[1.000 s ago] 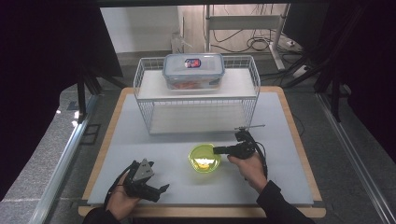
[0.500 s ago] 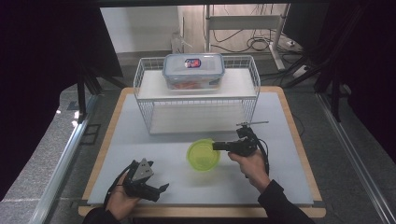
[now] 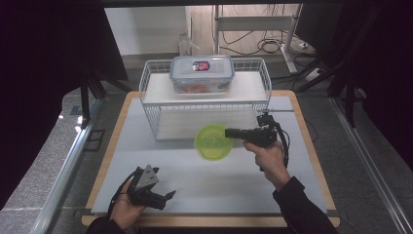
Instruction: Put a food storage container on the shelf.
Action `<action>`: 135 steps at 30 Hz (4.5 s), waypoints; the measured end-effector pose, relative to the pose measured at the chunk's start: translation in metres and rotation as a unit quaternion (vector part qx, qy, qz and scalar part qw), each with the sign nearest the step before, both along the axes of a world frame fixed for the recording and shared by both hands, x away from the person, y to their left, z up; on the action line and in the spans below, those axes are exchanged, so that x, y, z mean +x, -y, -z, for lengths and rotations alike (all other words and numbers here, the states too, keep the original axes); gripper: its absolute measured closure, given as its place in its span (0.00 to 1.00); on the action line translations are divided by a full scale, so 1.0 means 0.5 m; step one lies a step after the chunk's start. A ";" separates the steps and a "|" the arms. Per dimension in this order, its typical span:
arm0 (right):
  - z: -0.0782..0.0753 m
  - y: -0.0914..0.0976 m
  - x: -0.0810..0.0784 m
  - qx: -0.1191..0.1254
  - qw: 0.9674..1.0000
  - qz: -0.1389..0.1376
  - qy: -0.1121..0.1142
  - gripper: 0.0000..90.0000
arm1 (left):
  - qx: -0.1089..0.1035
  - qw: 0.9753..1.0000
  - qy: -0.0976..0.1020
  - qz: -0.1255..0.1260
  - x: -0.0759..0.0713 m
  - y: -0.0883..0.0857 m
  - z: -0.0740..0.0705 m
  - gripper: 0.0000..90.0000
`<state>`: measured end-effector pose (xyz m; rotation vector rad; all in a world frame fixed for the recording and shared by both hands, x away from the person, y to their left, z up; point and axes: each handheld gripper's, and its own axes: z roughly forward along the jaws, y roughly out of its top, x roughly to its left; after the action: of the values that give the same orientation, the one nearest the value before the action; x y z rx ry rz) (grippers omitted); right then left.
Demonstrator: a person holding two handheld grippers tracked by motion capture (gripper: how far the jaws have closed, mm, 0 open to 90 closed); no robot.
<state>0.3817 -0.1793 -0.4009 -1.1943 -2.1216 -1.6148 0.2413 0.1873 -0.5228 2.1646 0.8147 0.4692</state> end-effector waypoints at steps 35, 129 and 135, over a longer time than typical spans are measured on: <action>-0.301 -0.043 0.156 0.044 0.993 0.087 0.067 0.92 | -0.009 1.000 -0.004 0.005 0.002 0.001 0.001 0.03; -0.142 -0.065 0.052 -0.112 0.970 0.040 0.212 0.08 | -0.050 0.999 -0.017 0.009 0.003 -0.004 -0.003 0.04; -0.105 -0.073 0.026 -0.127 0.965 0.028 0.228 0.06 | -0.046 0.999 -0.015 0.011 0.003 -0.006 -0.004 0.04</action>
<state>0.3945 -0.1428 -0.3485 -1.0283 -2.6691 -1.8260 0.2430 0.1902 -0.5209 2.0989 0.8115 0.3817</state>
